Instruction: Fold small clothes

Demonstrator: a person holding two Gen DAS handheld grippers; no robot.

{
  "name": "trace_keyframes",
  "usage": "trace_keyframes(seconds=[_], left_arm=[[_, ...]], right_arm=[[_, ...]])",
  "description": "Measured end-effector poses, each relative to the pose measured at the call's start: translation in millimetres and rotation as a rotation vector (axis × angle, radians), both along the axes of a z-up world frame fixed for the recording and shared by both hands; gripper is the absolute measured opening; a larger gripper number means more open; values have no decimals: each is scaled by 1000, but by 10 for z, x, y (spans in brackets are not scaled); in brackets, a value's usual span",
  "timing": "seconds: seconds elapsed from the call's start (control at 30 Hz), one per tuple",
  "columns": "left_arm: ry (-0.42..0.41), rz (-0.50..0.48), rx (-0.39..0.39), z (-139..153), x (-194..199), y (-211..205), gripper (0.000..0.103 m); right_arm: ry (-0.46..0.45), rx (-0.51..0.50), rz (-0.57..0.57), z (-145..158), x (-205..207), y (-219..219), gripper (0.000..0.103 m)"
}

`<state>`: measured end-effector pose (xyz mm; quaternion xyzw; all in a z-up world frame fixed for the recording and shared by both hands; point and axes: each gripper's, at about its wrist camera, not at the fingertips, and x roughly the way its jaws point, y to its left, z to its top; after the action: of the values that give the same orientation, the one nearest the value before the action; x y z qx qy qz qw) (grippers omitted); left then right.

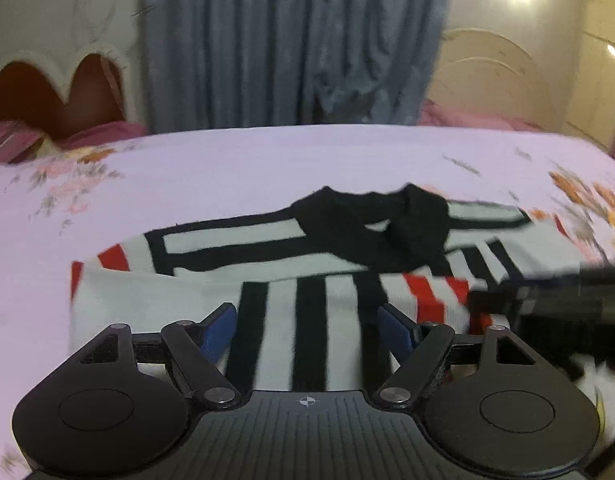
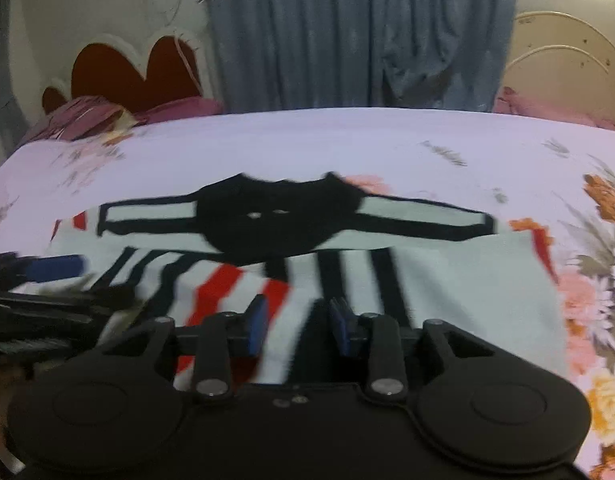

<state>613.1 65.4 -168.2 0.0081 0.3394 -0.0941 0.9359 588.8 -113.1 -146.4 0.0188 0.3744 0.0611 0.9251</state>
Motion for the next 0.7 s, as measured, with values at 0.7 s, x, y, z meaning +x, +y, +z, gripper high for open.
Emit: trace_keyframes(seconds=[0.7], left_arm=[[9,56,139,38,-854,542,78]], right_arm=[[17,-46,-96,121,-769,-394,36]])
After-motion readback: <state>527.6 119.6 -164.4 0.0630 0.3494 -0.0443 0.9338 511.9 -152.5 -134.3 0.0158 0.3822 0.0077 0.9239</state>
